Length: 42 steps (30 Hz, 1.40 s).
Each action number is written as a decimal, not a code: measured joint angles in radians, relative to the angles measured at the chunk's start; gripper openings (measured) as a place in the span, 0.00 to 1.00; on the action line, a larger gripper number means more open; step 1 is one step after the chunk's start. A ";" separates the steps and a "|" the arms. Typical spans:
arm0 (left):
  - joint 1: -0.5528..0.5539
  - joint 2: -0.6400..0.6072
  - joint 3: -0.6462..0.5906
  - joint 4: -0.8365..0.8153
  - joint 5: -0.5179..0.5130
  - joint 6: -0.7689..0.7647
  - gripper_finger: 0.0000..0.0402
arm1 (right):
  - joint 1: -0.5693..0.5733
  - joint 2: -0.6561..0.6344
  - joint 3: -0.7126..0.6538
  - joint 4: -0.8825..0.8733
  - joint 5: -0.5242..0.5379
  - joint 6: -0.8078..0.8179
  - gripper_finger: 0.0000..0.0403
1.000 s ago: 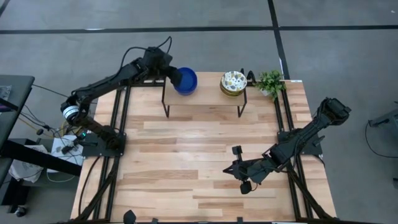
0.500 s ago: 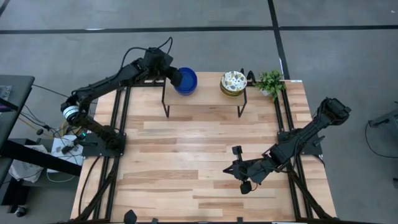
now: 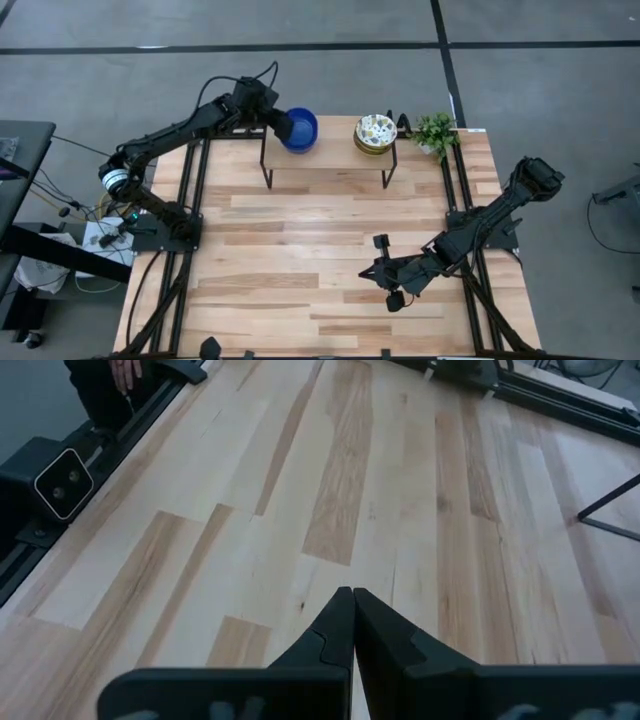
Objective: Pick & Place Mini bowls
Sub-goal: Stack the blue bowl on the blue bowl on the shelf, then return to Home Position
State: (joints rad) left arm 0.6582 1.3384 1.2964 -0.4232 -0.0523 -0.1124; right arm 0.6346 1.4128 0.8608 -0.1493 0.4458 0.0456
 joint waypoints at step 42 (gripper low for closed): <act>-0.002 -0.042 0.000 0.027 0.028 0.046 0.25 | 0.000 0.000 0.000 -0.007 -0.001 0.000 0.00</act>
State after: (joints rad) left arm 0.6558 1.2965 1.2964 -0.3965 -0.0242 -0.0660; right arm 0.6346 1.4128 0.8608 -0.1562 0.4450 0.0456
